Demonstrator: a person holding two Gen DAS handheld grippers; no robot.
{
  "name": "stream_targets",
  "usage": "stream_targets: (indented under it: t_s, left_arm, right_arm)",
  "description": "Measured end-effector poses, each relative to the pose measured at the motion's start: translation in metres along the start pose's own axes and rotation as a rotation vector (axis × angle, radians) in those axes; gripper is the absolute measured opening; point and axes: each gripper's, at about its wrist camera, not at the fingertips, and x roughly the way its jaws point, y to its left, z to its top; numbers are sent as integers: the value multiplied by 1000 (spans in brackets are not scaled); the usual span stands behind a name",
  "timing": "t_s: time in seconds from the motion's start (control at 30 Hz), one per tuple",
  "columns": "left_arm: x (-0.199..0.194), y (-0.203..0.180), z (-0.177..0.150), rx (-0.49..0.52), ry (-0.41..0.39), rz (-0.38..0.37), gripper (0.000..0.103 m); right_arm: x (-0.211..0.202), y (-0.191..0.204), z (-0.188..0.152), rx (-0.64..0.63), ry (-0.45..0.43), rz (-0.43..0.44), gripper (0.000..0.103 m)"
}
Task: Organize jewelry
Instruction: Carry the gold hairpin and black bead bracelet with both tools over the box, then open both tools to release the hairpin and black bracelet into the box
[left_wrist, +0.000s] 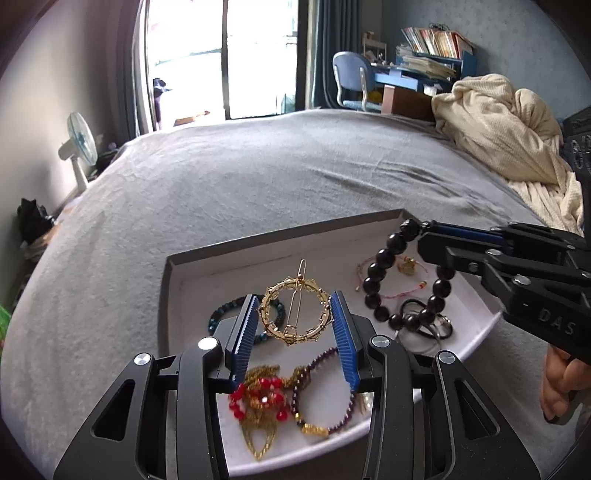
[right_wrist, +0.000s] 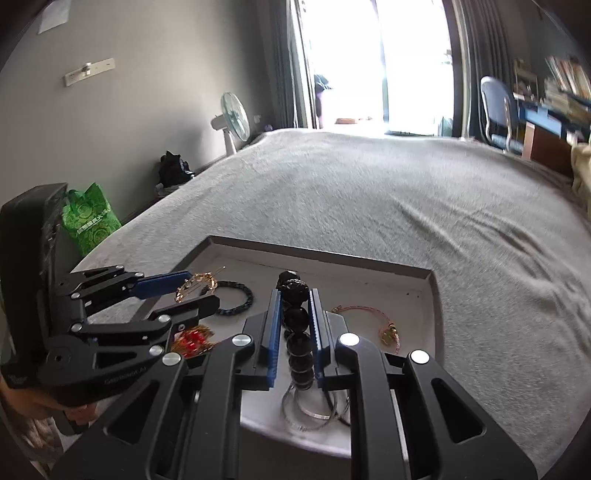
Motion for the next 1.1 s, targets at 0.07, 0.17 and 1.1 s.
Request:
stream_targets:
  t_s: [0.07,0.17,1.1]
  left_arm:
    - [9,0,3,-1,16,-6,42]
    - [23,-2,7,9,48,-9,42]
    - [47,0,3,38,168,73,79]
  right_arm:
    - [13,-9,2,27,21,-5,14]
    - [28,-20,4,50,51,-26,14]
    - [31,-57,-10,108,57,-96,57]
